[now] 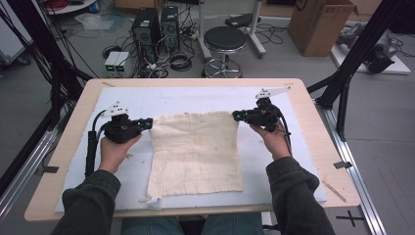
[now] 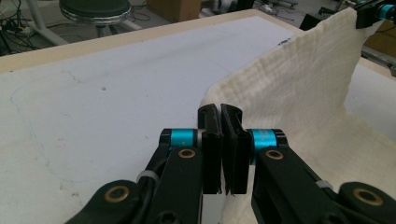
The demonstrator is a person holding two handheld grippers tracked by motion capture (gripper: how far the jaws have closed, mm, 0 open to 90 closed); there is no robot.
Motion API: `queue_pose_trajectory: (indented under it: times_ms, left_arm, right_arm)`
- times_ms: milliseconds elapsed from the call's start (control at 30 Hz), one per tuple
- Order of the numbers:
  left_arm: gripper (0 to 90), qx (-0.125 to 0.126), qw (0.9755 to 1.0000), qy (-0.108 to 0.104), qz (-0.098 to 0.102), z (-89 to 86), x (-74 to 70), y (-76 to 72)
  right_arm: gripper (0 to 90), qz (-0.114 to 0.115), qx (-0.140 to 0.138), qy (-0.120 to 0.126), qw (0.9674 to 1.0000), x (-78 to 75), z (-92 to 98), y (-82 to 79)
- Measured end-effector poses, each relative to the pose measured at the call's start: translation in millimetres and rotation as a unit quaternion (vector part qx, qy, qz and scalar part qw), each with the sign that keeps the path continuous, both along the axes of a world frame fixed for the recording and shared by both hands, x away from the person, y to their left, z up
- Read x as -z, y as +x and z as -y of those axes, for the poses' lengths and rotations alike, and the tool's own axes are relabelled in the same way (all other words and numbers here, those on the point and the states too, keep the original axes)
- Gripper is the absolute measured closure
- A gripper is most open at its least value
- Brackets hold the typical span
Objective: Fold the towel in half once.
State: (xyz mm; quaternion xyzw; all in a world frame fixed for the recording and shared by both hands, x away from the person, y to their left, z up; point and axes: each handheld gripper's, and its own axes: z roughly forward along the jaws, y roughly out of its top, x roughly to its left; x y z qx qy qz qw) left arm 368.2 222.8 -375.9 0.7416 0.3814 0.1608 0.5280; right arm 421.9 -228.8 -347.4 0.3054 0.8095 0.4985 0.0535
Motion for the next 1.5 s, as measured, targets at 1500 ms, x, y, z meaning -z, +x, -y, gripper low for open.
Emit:
queue_pose_trajectory:
  times_ms: [1500]
  left_arm:
    - [86.1, 0.075, 0.9943, 0.076, 0.009, 4.2, 39.2, -88.3]
  right_arm:
    - [84.7, -0.011, -0.054, -0.044, 0.9975, 51.4, 7.8, -77.1]
